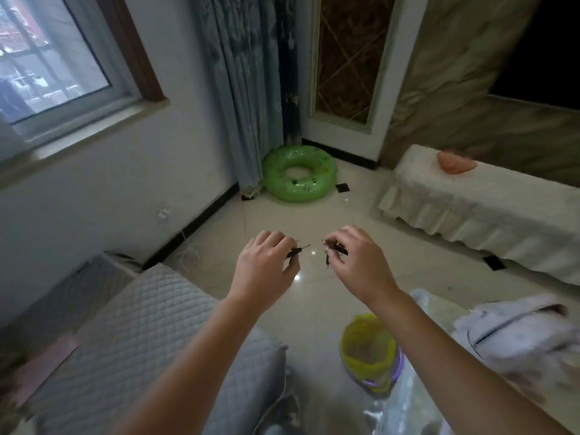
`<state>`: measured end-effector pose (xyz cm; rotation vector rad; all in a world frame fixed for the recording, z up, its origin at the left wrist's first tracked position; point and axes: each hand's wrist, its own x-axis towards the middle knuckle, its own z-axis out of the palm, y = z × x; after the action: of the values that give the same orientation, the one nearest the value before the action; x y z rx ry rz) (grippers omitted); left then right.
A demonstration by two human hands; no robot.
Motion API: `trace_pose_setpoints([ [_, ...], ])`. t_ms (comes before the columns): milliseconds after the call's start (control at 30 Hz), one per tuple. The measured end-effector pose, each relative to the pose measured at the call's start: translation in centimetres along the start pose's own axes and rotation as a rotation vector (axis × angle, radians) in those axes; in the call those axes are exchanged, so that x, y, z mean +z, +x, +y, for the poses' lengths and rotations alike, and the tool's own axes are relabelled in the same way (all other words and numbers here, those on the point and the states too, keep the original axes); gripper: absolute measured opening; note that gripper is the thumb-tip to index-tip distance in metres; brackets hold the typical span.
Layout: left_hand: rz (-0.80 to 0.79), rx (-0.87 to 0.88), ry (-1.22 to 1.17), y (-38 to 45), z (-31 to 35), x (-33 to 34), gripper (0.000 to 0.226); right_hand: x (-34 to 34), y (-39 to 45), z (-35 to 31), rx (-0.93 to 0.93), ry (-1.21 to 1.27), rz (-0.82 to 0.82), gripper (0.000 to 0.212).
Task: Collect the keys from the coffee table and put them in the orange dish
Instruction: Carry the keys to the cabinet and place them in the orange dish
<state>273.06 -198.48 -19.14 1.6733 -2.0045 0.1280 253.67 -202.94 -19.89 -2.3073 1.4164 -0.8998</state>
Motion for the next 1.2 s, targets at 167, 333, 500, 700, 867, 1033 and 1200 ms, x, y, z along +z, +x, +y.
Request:
trace_pose_setpoints([
  [167,-0.068,0.105,-0.072,4.7,-1.7,2.1,0.011,0.4,3.0,1.3,0.093,-0.038,0.066,0.012],
  [333,-0.118,0.185,-0.153,8.7,-1.3,5.5,0.009,-0.2,3.7,4.2,0.206,-0.057,0.102,0.010],
  [500,-0.142,0.236,-0.201,12.7,-0.5,9.9,0.006,-0.5,5.4,8.2,0.283,-0.060,0.118,0.009],
  [700,-0.222,0.241,-0.176,18.5,-0.4,13.8,0.007,0.5,9.7,13.9,0.328,-0.020,0.143,0.011],
  [867,-0.273,0.218,-0.160,23.3,-0.6,16.0,0.011,1.1,14.4,17.9,0.327,0.010,0.137,0.010],
  [1033,-0.270,0.200,-0.151,26.6,-1.2,17.3,0.011,1.5,18.6,19.8,0.275,0.045,0.119,0.011],
  [1200,-0.243,0.178,-0.140,29.8,-2.7,17.8,0.009,2.1,22.6,20.8,0.257,0.061,0.118,0.011],
])
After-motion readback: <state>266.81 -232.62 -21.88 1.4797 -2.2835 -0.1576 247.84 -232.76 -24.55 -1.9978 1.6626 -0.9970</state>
